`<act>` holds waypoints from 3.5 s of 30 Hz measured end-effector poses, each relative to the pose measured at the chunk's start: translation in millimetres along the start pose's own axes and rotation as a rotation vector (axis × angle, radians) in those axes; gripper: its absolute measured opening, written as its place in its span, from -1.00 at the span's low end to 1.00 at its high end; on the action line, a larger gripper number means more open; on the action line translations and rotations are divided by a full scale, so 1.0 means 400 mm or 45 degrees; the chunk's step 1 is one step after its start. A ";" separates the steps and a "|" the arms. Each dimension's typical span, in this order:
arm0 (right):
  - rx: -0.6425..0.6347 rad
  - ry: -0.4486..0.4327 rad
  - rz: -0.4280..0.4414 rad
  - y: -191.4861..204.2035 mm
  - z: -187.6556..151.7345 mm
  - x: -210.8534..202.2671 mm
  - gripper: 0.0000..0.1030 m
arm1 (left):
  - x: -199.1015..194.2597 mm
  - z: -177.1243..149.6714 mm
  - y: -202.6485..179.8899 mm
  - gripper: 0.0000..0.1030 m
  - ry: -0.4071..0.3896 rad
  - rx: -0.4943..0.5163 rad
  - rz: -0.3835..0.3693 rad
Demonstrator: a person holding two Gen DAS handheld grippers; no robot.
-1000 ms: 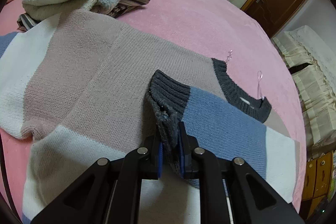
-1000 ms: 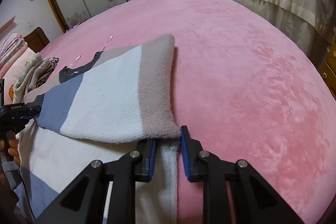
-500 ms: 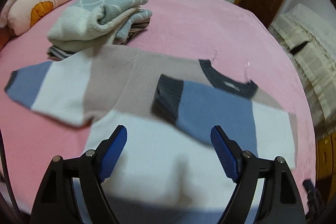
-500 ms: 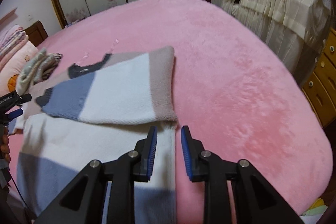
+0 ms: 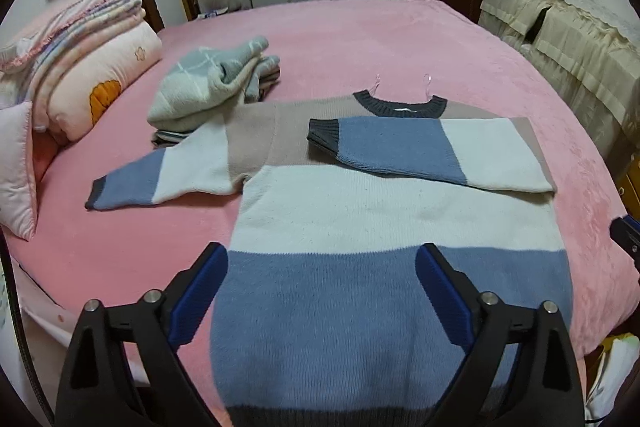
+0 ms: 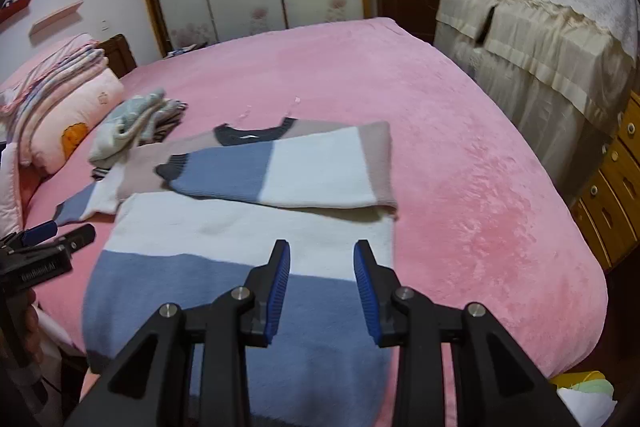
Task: Fold small clothes
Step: 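Release the cuff and move the left tool to the other sleeve, then grasp the other sleeve cuff with the left tool and fold it across the body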
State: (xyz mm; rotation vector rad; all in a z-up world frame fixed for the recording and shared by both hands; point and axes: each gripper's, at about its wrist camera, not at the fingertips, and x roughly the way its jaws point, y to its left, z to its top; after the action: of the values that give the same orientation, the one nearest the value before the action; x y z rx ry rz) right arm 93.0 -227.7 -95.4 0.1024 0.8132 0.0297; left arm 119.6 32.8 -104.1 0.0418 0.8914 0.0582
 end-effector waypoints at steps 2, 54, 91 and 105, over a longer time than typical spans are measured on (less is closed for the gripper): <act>-0.019 -0.009 0.011 0.025 -0.003 -0.019 -0.35 | -0.030 -0.009 0.008 0.85 -0.009 -0.016 -0.028; -0.407 0.121 0.299 0.930 0.092 0.448 -0.06 | 0.589 -0.063 1.058 0.84 -0.032 -1.319 0.046; -0.007 0.069 0.017 0.353 0.146 0.360 -0.06 | 0.397 0.283 0.133 -0.83 -0.231 -0.104 -0.272; 0.075 0.125 0.008 0.206 0.100 0.379 -0.06 | 0.426 0.139 0.040 0.47 -0.016 -0.093 -0.437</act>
State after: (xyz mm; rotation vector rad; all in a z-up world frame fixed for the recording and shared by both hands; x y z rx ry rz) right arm 227.3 -139.1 -169.2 0.1599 0.9122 0.0172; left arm 269.1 59.7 -200.3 -0.1788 0.8726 -0.2298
